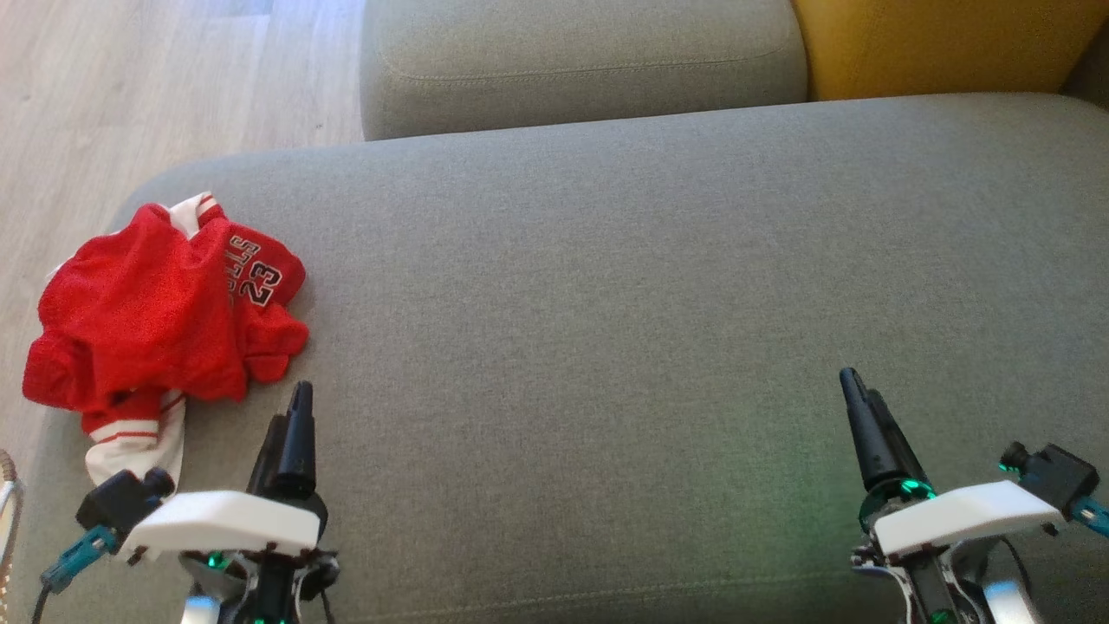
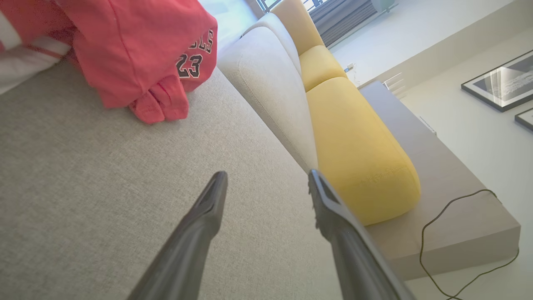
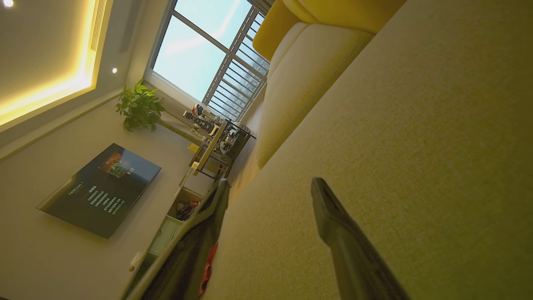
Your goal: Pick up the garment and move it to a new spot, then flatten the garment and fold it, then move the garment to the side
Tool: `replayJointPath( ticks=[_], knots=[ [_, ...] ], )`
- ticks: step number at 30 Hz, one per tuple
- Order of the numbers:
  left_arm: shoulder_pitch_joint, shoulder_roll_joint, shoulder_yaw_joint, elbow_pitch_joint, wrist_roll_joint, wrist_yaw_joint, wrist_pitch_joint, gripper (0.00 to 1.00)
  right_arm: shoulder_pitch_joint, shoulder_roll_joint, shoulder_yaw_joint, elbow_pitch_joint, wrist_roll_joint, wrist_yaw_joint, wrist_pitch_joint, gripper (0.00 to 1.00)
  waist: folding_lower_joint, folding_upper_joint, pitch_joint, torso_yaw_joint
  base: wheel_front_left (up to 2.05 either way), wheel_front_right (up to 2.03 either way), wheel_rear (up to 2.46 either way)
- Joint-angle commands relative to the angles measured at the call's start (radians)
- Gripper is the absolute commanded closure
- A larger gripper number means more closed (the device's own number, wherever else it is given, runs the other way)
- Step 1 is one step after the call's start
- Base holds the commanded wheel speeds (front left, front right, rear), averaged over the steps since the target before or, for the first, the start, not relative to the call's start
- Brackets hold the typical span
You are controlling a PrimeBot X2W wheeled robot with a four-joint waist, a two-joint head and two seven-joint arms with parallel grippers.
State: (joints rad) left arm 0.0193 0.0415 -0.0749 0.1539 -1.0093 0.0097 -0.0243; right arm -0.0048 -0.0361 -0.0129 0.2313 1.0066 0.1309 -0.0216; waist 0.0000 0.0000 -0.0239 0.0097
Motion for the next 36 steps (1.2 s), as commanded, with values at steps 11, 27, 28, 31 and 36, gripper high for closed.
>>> replayJointPath(
  ticks=[11,27,28,31,36],
  knots=[
    [-0.037,0.042,-0.043,-0.082,0.175,0.063,-0.044,0.00,-0.040,-0.009,0.059,-0.072,-0.168,0.000,-0.045,0.00,0.0000,0.0000,-0.005,-0.004,0.00,0.00,0.00],
    [-0.039,0.089,-0.125,-0.131,0.371,0.145,-0.091,0.00,-0.046,-0.010,0.074,-0.112,-0.376,0.000,-0.092,0.00,0.0000,0.0000,-0.009,0.000,0.00,0.00,0.00],
    [-0.038,0.092,-0.130,-0.133,0.382,0.149,-0.093,0.00,-0.046,-0.010,0.074,-0.115,-0.389,0.000,-0.095,0.00,0.0000,0.0000,-0.009,0.000,0.00,0.00,0.00],
    [-0.038,0.099,-0.145,-0.141,0.418,0.160,-0.102,0.00,-0.047,-0.011,0.072,-0.121,-0.428,0.000,-0.104,0.00,0.0000,0.0000,-0.010,0.001,0.00,0.00,0.00],
    [-0.036,0.114,-0.170,-0.159,0.481,0.178,-0.117,0.00,-0.046,-0.011,0.057,-0.125,-0.485,0.000,-0.118,0.00,0.0000,0.0000,-0.015,-0.001,0.00,0.00,0.00]
  ],
)
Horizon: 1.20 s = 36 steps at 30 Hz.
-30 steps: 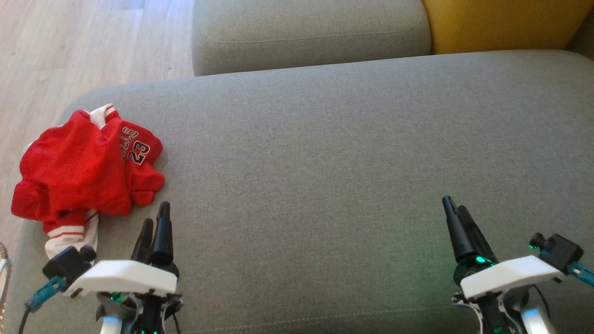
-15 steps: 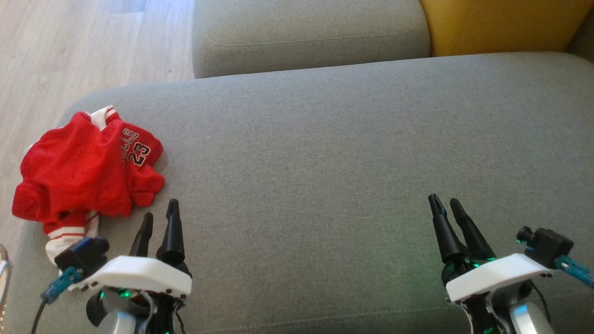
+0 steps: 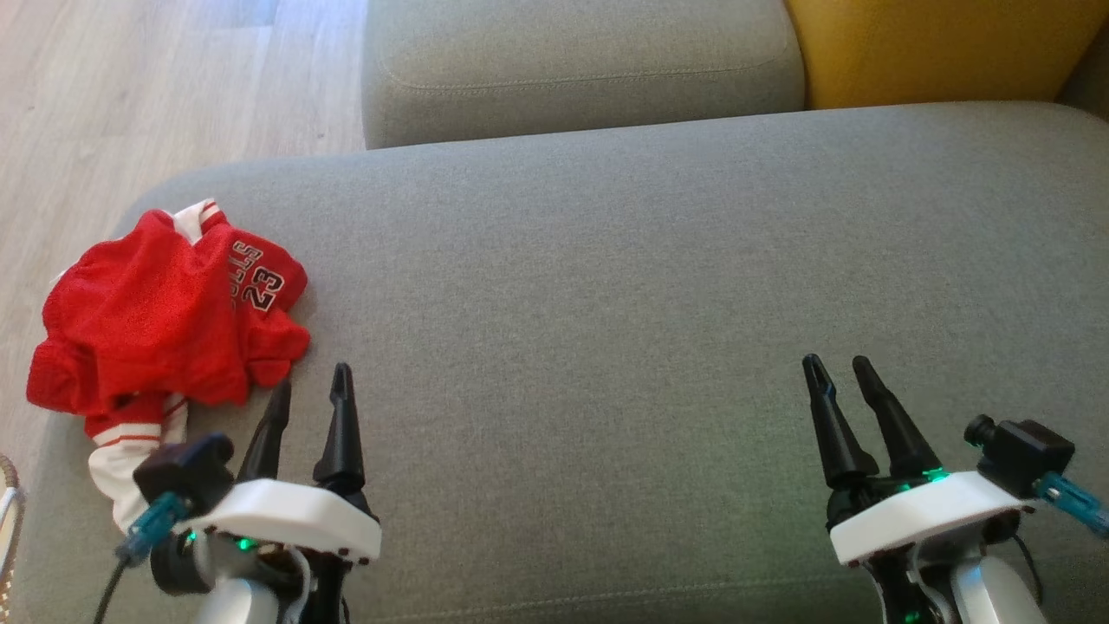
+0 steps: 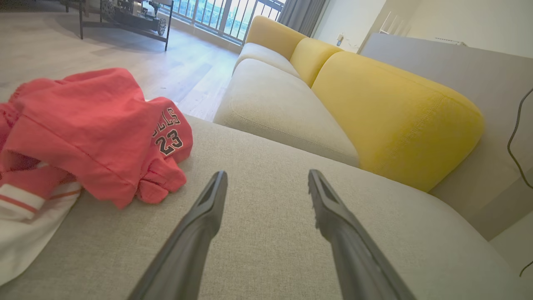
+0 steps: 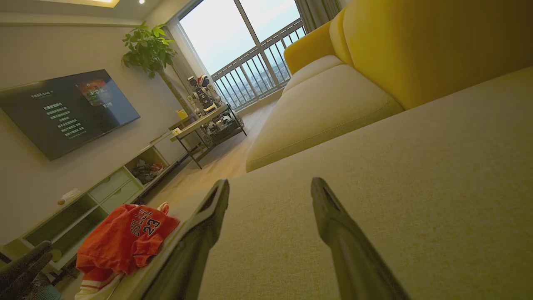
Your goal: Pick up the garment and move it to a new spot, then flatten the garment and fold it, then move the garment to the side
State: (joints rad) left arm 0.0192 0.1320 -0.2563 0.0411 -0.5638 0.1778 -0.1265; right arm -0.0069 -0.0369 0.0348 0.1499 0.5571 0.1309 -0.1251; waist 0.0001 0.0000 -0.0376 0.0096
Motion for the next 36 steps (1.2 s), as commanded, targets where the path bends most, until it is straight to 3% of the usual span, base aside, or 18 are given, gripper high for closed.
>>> replayJointPath(
  ticks=[1,23,36],
  knots=[
    [-0.037,0.027,0.005,-0.051,0.049,0.013,-0.018,0.00,-0.044,-0.010,0.007,-0.043,-0.046,0.000,-0.018,0.00,-0.0001,0.0000,-0.002,-0.001,0.00,0.00,0.00],
    [-0.020,0.061,-0.076,-0.106,0.287,0.064,-0.079,0.00,-0.045,-0.012,0.026,-0.056,-0.302,0.000,-0.080,0.00,-0.0001,0.0000,-0.016,0.002,0.00,0.00,0.00],
    [0.004,0.047,-0.082,-0.097,0.414,0.054,-0.117,0.00,-0.042,-0.013,0.029,-0.048,-0.456,0.000,-0.118,0.00,-0.0001,0.0000,-0.028,0.007,0.00,0.00,0.00]
  ],
)
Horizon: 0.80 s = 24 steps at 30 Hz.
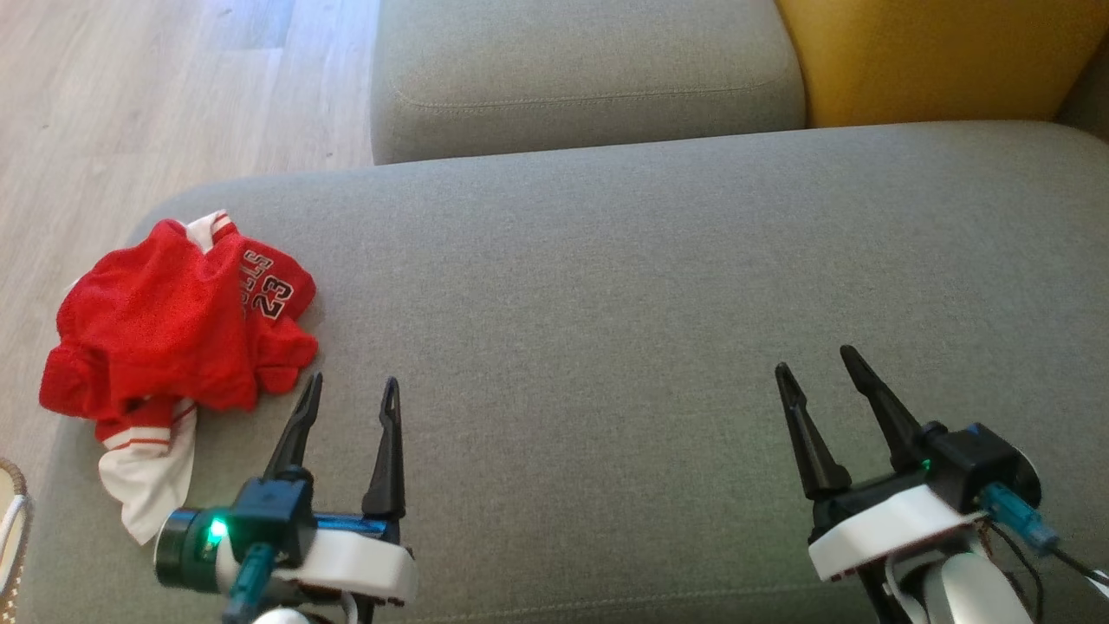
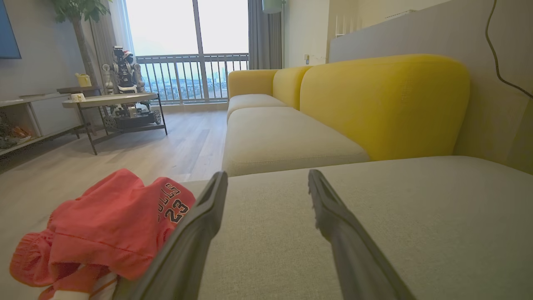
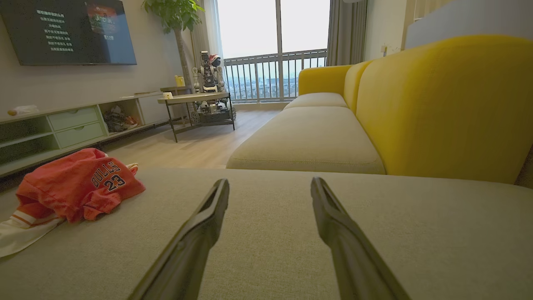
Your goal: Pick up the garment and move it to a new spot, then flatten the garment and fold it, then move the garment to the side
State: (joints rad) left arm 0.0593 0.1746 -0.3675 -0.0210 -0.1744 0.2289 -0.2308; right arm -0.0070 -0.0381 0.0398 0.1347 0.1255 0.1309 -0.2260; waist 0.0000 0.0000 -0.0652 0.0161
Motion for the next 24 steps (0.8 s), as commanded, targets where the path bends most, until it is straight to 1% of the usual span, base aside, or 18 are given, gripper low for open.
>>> replayJointPath(
  ticks=[1,6,8,18,24],
  knots=[
    [-0.034,0.005,0.028,-0.032,0.037,0.000,-0.015,0.00,-0.042,-0.012,0.025,-0.034,-0.037,0.000,-0.020,0.00,0.0000,0.0000,-0.001,0.001,0.00,0.00,0.00],
    [-0.027,0.000,0.027,-0.025,0.097,-0.006,-0.030,0.00,-0.042,-0.012,0.027,-0.037,-0.099,0.000,-0.035,0.00,0.0000,0.0000,-0.006,0.002,0.00,0.00,0.00],
    [-0.025,-0.003,0.033,-0.018,0.101,-0.013,-0.031,0.00,-0.041,-0.012,0.027,-0.034,-0.102,0.000,-0.036,0.00,0.0000,0.0000,-0.008,0.002,0.00,0.00,0.00],
    [-0.017,-0.029,0.064,0.020,0.089,-0.051,-0.031,0.00,-0.038,-0.012,0.022,-0.027,-0.099,0.000,-0.036,0.00,0.0000,0.0000,-0.007,0.013,0.00,0.00,0.00],
    [-0.017,-0.052,0.090,0.031,0.083,-0.062,-0.031,0.00,-0.029,-0.012,0.028,-0.029,-0.097,0.000,-0.036,0.00,0.0000,0.0000,-0.008,0.056,0.00,0.00,0.00]
  ],
)
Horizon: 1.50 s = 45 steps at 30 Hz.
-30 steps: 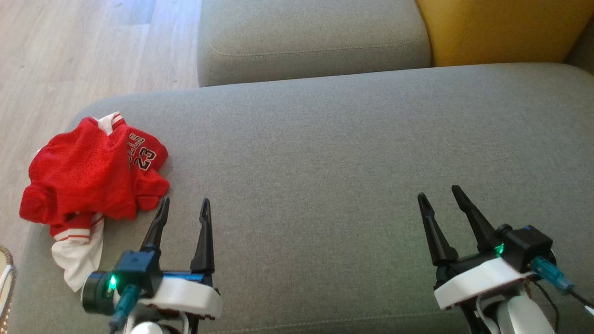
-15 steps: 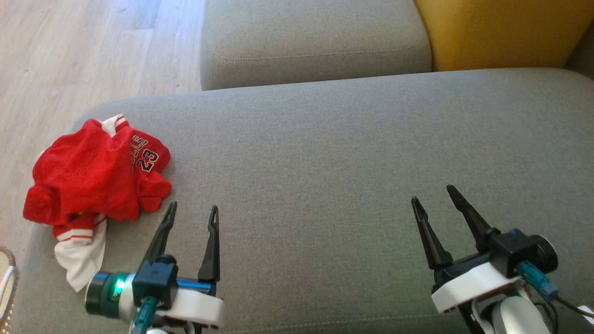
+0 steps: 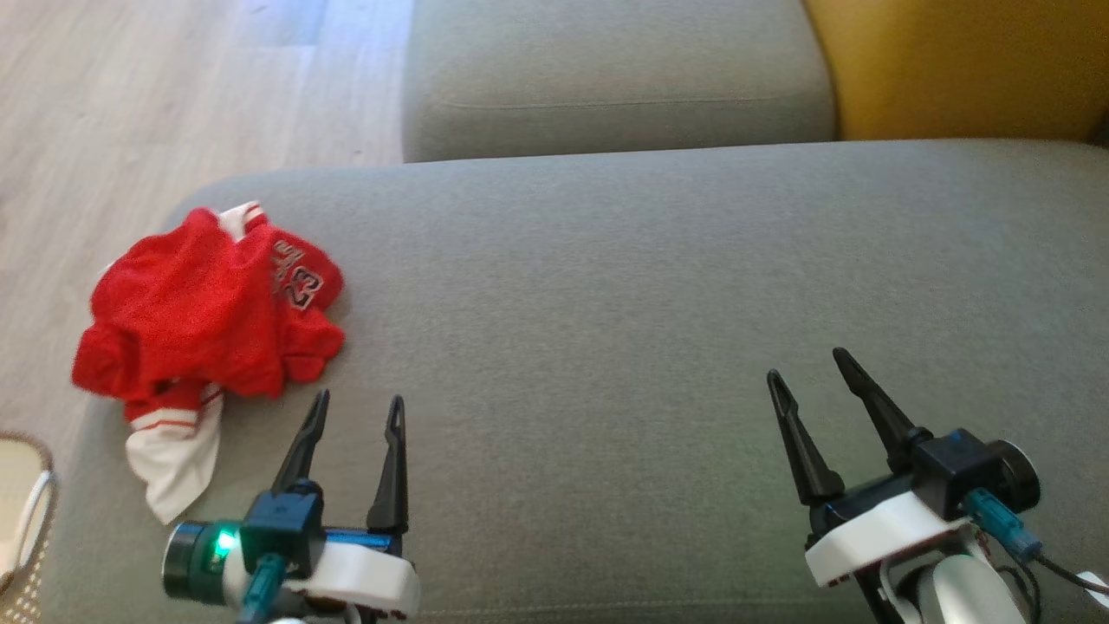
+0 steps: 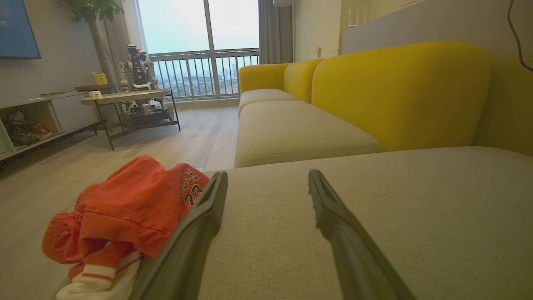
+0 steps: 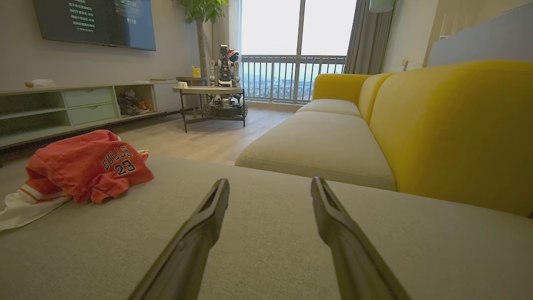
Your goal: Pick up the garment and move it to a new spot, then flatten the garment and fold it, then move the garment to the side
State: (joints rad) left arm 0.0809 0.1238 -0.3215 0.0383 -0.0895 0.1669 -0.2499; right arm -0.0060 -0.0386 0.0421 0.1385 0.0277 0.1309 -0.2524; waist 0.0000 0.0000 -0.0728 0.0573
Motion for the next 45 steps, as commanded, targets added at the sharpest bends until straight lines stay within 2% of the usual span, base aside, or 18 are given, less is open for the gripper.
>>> replayJointPath(
  ticks=[1,17,25,31,35,39,45],
  knots=[
    [-0.038,-0.004,0.048,-0.027,-0.004,-0.002,-0.012,0.00,-0.029,-0.012,0.026,-0.034,0.001,0.000,-0.009,0.00,0.0000,0.0000,-0.001,0.025,0.00,0.00,0.00],
    [-0.021,-0.045,0.086,-0.007,-0.014,-0.039,-0.012,0.00,0.002,-0.012,0.037,-0.033,-0.002,0.000,-0.009,0.00,0.0000,0.0000,-0.004,0.249,0.00,0.00,0.00],
    [-0.002,-0.051,0.113,-0.016,-0.005,-0.045,-0.012,0.00,0.016,-0.012,0.052,-0.033,-0.005,0.000,-0.009,0.00,0.0000,0.0000,-0.006,0.331,0.00,0.00,0.00],
    [-0.003,-0.053,0.129,-0.020,-0.006,-0.057,-0.012,0.00,0.022,-0.012,0.053,-0.032,-0.012,0.000,-0.009,0.00,0.0000,0.0000,0.008,0.353,0.00,0.00,0.00],
    [-0.064,-0.038,0.152,-0.031,-0.005,-0.083,-0.012,0.00,0.012,-0.012,0.057,-0.040,-0.029,0.000,-0.009,0.00,0.0000,0.0000,0.048,0.352,0.00,0.00,0.00],
    [-0.198,-0.017,0.185,0.006,-0.038,-0.129,-0.011,0.00,-0.011,-0.012,0.057,-0.045,-0.055,0.000,-0.009,0.00,0.0000,0.0000,0.101,0.338,0.00,0.00,0.00],
    [-0.518,0.038,0.228,0.196,-0.132,-0.227,0.094,0.00,-0.067,-0.012,0.048,-0.050,-0.088,0.000,-0.009,0.00,0.0000,0.0000,0.194,0.298,0.00,0.00,0.00]
  ],
)
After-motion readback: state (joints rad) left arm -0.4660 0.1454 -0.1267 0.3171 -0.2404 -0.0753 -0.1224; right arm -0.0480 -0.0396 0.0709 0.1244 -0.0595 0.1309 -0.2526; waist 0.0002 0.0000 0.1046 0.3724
